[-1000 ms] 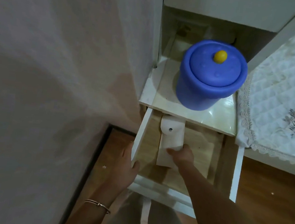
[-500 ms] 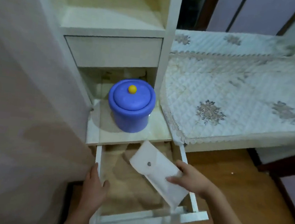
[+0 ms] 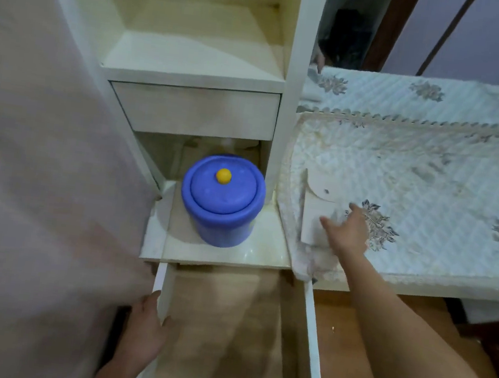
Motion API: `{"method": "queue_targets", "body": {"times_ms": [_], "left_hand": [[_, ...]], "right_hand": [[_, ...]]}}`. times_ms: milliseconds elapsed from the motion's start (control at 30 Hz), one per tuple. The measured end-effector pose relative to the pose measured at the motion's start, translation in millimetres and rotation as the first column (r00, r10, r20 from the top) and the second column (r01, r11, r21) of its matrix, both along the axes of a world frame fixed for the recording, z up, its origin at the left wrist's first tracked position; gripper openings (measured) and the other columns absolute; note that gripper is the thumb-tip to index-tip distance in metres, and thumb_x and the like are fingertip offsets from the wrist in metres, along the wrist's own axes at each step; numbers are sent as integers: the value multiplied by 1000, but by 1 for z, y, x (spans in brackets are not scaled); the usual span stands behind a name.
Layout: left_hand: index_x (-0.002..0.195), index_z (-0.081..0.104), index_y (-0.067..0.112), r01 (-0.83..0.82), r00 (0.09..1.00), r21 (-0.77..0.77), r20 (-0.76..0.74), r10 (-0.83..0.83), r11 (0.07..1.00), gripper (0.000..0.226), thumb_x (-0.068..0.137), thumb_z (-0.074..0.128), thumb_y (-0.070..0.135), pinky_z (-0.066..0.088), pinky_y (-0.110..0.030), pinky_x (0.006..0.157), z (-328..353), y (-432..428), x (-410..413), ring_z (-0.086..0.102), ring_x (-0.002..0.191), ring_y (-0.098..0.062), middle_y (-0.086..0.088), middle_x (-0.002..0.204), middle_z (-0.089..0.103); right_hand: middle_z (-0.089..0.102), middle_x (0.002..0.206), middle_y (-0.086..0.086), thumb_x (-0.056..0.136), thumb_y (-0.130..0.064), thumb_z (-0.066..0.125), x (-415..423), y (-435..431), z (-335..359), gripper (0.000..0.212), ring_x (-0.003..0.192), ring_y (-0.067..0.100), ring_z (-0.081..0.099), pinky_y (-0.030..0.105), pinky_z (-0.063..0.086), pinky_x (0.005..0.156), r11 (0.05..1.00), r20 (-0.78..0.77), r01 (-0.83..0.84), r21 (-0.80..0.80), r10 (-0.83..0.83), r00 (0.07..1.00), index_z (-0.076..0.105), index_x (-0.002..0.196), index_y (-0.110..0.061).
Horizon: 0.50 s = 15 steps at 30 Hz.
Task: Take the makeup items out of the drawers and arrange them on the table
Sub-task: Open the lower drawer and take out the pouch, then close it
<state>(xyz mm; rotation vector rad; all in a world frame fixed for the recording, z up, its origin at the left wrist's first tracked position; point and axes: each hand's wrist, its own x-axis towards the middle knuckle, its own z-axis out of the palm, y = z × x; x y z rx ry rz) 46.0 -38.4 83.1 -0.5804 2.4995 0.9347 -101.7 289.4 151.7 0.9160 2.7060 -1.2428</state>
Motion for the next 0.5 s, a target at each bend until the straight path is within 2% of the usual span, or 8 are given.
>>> {"method": "queue_targets", "body": {"times_ms": [100, 167, 300, 433, 500], "left_hand": [[136, 35, 4, -15, 1000, -22, -10, 15, 1000, 61, 82, 62, 13, 30, -39, 108, -2, 3, 2, 36, 130, -33, -20, 140, 36], [135, 36, 4, -22, 1000, -32, -17, 22, 999, 59, 82, 62, 9, 32, -39, 108, -3, 5, 4, 37, 128, -34, -21, 139, 37], [135, 35, 3, -58, 998, -25, -17, 58, 998, 59, 82, 60, 8, 33, -42, 109, -8, 7, 6, 39, 128, -35, -22, 140, 35], [135, 37, 7, -68, 998, -66, -24, 66, 996, 59, 81, 61, 14, 33, -41, 109, -12, 15, 11, 34, 133, -34, -21, 145, 27], [134, 39, 9, -60, 997, -106, -43, 56, 993, 59, 81, 63, 16, 30, -40, 109, -12, 20, 12, 27, 136, -34, -22, 147, 23]], "right_hand": [[30, 149, 14, 79, -49, 61, -5, -8, -16, 76, 136, 37, 28, 51, 28, 111, 945, 77, -246, 218, 234, 969, 28, 141, -18], [21, 153, 14, 82, -52, 55, -6, -14, -22, 71, 138, 39, 20, 50, 21, 112, 896, 161, -330, 299, 293, 942, 30, 140, -21], [12, 155, 17, 86, -27, 49, -13, -7, -23, 55, 140, 40, 12, 51, 16, 116, 891, 206, -363, 274, 314, 927, 33, 139, -22], [20, 152, 17, 81, -43, 59, -16, -3, -21, 63, 137, 39, 22, 51, 25, 113, 883, 187, -379, 275, 338, 922, 37, 135, -21], [16, 153, 15, 78, -39, 62, -15, -1, -23, 65, 140, 38, 15, 53, 22, 113, 880, 185, -378, 287, 336, 923, 35, 134, -23]]}}
